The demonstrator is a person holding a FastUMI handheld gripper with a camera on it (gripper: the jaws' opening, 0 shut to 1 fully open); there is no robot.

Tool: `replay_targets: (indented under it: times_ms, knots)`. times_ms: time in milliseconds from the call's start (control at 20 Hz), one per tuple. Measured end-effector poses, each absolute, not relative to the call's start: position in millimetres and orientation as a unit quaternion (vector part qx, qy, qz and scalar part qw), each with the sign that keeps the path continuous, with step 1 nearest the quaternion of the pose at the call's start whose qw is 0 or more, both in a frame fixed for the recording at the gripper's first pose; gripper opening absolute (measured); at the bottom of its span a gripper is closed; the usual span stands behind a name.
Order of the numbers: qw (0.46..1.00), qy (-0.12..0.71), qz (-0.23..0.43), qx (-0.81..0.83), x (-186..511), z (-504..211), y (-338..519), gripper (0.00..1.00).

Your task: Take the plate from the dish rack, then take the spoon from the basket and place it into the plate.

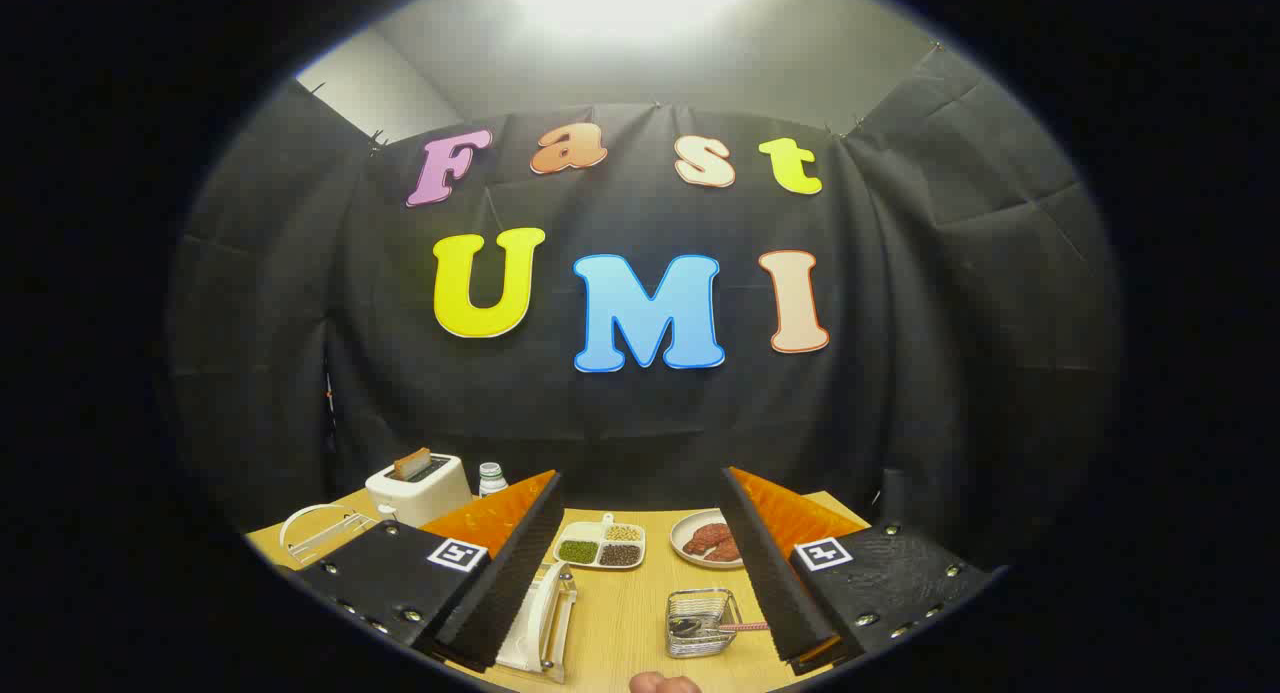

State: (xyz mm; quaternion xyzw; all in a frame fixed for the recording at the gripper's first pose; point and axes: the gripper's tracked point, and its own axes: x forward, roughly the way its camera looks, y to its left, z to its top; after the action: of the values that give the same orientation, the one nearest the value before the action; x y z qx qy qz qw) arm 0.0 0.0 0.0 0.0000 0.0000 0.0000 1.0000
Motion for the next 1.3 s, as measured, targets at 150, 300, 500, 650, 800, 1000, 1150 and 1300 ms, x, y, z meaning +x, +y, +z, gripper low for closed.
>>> replay_targets:
  times_ms: [150,300,500,650,800,1000,1150,1300]
  knots:
    - [1.000,-0.001,0.006,-0.005,3.8,3.5,9.5,0.96]
    - [1.000,-0.004,0.009,-0.012,6.4,8.0,16.6,0.96]
    - [1.000,-0.003,0.012,-0.010,6.9,9.9,24.7,0.96]
    - [1.000,0.001,0.018,-0.007,10.7,12.3,31.5,0.96]
    - [0.999,0.027,0.027,-0.008,18.1,3.7,42.5,0.96]
    - [0.996,0.079,0.031,-0.013,33.3,-11.6,63.1,0.96]
    - [0.982,0.177,0.069,0.008,44.5,-50.3,94.9,0.96]
    - [0.952,0.289,0.095,0.040,49.2,-95.1,121.6,0.96]
